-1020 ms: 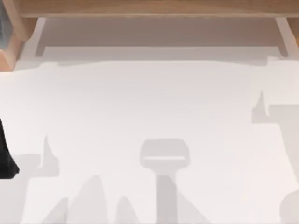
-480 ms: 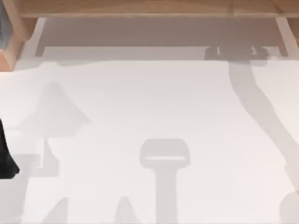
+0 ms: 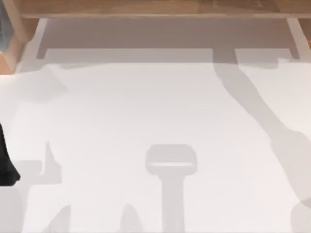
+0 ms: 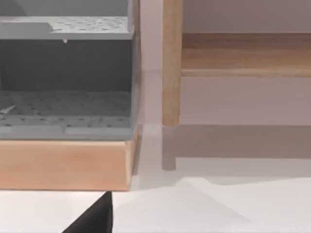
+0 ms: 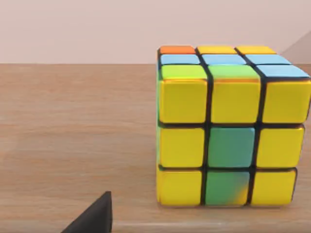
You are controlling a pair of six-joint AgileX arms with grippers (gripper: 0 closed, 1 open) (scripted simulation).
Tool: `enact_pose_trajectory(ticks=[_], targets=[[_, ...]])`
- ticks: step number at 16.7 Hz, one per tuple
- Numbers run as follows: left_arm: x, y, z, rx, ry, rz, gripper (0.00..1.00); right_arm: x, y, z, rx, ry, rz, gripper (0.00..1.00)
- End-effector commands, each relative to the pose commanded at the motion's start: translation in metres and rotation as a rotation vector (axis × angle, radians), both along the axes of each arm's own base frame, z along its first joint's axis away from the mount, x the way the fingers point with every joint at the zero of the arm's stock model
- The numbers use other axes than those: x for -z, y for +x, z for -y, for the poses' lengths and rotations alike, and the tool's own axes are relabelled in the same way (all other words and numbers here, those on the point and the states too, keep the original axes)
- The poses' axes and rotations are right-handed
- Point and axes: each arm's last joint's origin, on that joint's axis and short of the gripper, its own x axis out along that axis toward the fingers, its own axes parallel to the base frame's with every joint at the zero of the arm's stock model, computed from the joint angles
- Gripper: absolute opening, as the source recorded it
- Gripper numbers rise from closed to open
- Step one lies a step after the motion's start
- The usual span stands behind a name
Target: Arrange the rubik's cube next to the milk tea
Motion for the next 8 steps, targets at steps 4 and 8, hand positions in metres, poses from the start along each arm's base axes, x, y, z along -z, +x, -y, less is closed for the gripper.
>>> enact_pose_trajectory(ticks=[4, 8], targets=[[0.0000, 0.0000, 0.0000, 0.000, 0.000, 0.000, 1.00, 0.0005, 0.0001, 0.0022, 0.003, -0.001, -0.002, 1.00], [0.0000, 0.0000, 0.0000, 0.000, 0.000, 0.000, 1.00, -0.0047, 0.0093, 0.0025, 0.000, 0.000, 0.000, 1.00]])
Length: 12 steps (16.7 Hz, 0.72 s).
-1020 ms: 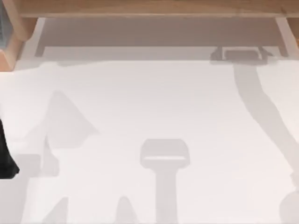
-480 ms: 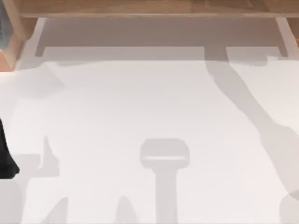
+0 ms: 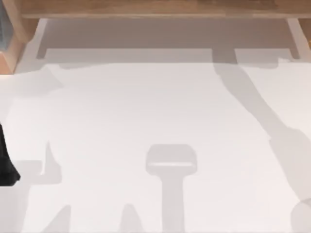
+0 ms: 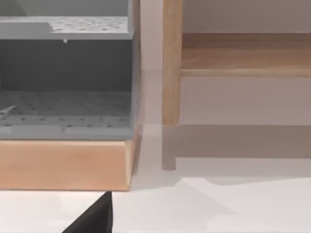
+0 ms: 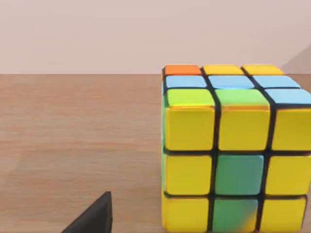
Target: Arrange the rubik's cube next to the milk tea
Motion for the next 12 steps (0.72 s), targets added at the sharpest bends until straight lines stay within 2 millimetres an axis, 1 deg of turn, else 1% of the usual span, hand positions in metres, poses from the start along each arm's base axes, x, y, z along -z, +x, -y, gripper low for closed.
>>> enact_pose_trajectory(ticks=[4, 8, 10, 12], targets=[[0.000, 0.000, 0.000, 0.000, 0.000, 0.000, 1.00, -0.005, 0.023, 0.000, 0.000, -0.001, 0.002, 1.00], [0.000, 0.000, 0.000, 0.000, 0.000, 0.000, 1.00, 0.000, 0.046, -0.001, 0.000, 0.001, 0.006, 1.00], [0.000, 0.000, 0.000, 0.000, 0.000, 0.000, 1.00, 0.005, 0.051, -0.002, 0.000, 0.000, 0.000, 1.00], [0.000, 0.000, 0.000, 0.000, 0.000, 0.000, 1.00, 0.005, 0.051, -0.002, 0.000, 0.000, 0.000, 1.00]])
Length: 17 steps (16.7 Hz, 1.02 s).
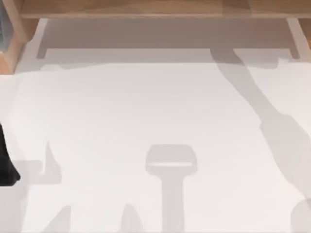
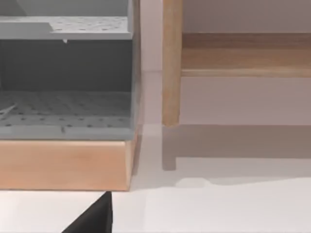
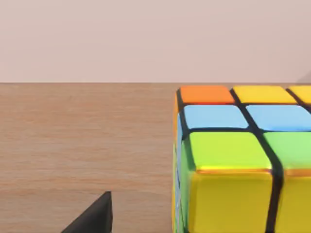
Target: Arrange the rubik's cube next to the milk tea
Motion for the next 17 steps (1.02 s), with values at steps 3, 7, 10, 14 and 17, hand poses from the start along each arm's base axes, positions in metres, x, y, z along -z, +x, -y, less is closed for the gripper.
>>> enact_pose_trajectory(ticks=[3, 7, 10, 14, 17], targets=[[0.0000, 0.0000, 0.0000, 0.000, 0.000, 0.000, 1.00, 0.0000, 0.0000, 0.0000, 0.000, 0.000, 0.000, 0.85], [0.0000, 0.0000, 0.0000, 0.000, 0.000, 0.000, 1.00, 0.0000, 0.0000, 0.0000, 0.000, 0.000, 0.000, 0.55], [0.0000, 0.0000, 0.0000, 0.000, 0.000, 0.000, 1.00, 0.0000, 0.0000, 0.0000, 0.000, 0.000, 0.000, 0.32], [0.0000, 0.0000, 0.0000, 0.000, 0.000, 0.000, 1.00, 0.0000, 0.0000, 0.0000, 0.000, 0.000, 0.000, 0.02], [0.0000, 0.0000, 0.0000, 0.000, 0.000, 0.000, 1.00, 0.0000, 0.0000, 0.0000, 0.000, 0.000, 0.000, 0.00]])
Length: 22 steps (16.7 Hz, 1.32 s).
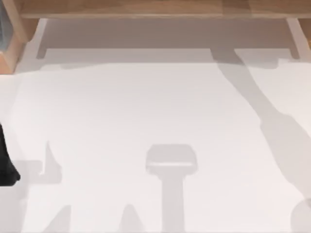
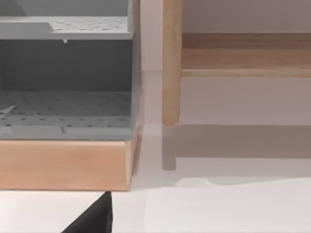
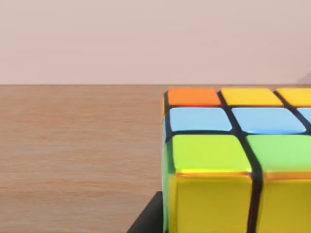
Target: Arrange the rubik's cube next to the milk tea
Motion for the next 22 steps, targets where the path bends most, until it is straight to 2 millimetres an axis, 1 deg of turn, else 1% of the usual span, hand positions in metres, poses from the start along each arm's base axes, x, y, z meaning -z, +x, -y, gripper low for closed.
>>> enact_pose_trajectory(ticks=[7, 11, 14, 16, 20, 22], targets=[[0.000, 0.000, 0.000, 0.000, 0.000, 0.000, 1.00, -0.001, -0.001, -0.002, -0.005, 0.002, 0.004, 0.00], [0.000, 0.000, 0.000, 0.000, 0.000, 0.000, 1.00, -0.016, -0.010, -0.012, -0.010, -0.003, 0.077, 0.00], [0.000, 0.000, 0.000, 0.000, 0.000, 0.000, 1.00, -0.009, -0.009, -0.017, 0.004, -0.032, 0.062, 0.00], [0.000, 0.000, 0.000, 0.000, 0.000, 0.000, 1.00, -0.002, -0.005, -0.016, 0.000, -0.039, 0.027, 0.00], [0.000, 0.000, 0.000, 0.000, 0.000, 0.000, 1.00, -0.011, -0.003, -0.007, -0.016, -0.004, 0.014, 0.00], [0.000, 0.000, 0.000, 0.000, 0.000, 0.000, 1.00, -0.011, -0.001, -0.001, -0.004, 0.002, 0.002, 0.00]])
